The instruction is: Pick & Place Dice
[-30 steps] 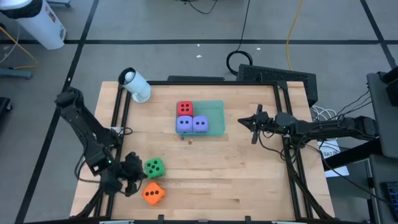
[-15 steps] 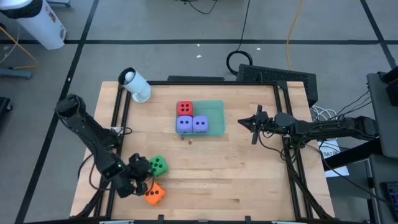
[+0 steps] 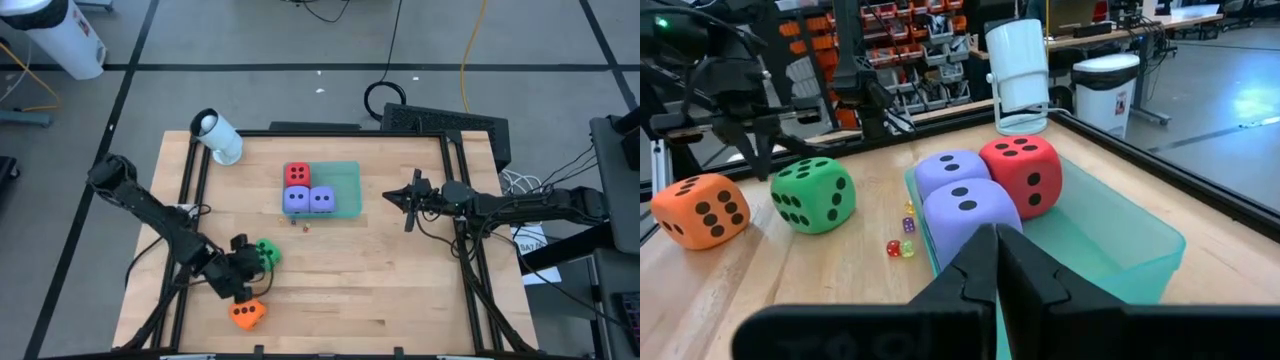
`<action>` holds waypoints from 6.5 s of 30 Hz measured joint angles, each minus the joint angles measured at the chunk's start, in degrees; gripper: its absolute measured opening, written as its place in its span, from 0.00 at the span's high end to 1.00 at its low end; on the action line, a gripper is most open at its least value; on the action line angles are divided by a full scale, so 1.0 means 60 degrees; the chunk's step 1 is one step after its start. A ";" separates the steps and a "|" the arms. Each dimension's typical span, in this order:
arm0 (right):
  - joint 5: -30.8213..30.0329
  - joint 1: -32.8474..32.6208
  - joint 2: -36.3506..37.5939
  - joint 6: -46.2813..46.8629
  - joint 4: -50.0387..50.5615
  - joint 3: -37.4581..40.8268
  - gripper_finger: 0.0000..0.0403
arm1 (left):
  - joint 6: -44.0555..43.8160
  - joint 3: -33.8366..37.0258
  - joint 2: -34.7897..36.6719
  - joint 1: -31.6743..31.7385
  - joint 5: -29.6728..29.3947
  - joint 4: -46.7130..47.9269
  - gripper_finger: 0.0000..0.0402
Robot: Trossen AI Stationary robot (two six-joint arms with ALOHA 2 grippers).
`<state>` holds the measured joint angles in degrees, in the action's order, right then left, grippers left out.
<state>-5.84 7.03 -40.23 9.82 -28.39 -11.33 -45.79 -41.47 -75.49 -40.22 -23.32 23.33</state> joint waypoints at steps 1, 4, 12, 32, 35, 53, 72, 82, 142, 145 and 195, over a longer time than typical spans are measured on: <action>0.0008 0.0000 0.0003 0.0000 0.0029 0.0000 1.00 | 0.0057 0.0000 0.0055 -0.0072 0.0041 -0.0053 0.99; 0.0009 0.0000 0.0000 0.0000 0.0212 0.0000 1.00 | -0.0104 0.0000 0.0450 -0.0474 0.0028 -0.0011 0.99; 0.0010 0.0000 0.0000 0.0000 0.0345 0.0000 1.00 | -0.3428 -0.0008 0.1353 -0.1516 -0.0775 0.2746 0.99; -0.0016 -0.0001 0.0003 0.0000 0.0344 0.0000 1.00 | -0.0861 0.0661 0.0986 0.1156 0.0101 0.0951 0.99; -0.0016 -0.0004 0.0003 0.0000 0.0341 0.0000 1.00 | 0.0162 0.0665 0.0652 0.1594 0.0761 -0.0234 0.99; -0.0023 -0.0004 -0.0160 -0.0219 0.0343 0.0000 1.00 | 0.4371 0.0248 -0.2377 0.3568 0.3292 -0.6029 0.99; -0.0031 0.0000 -0.0324 -0.0255 0.0279 0.0004 1.00 | 0.5306 0.0188 -0.1831 0.3622 0.4001 -0.6852 0.99; -0.0027 0.0000 -0.0328 -0.0360 0.0154 0.0004 1.00 | 0.5159 -0.1235 -0.3093 0.3191 0.4618 -0.5213 0.99; -0.0230 -0.2056 -0.5090 -0.1640 0.4982 -0.5338 0.84 | 0.7344 0.2714 0.1712 0.4652 0.3008 -0.6402 0.98; -0.0128 -0.2339 -0.5751 -0.2812 0.5808 -0.6411 0.71 | 0.7328 0.2714 0.1721 0.4618 0.3061 -0.6373 0.97; 0.3655 -0.1715 -0.9305 -0.6143 0.6931 -0.8291 0.01 | 0.7364 0.2714 0.1710 0.3992 0.3123 -0.5765 0.96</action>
<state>16.09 -3.27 -96.06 -27.03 13.19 -61.08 -1.61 -25.19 -65.23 -16.27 -4.58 -11.26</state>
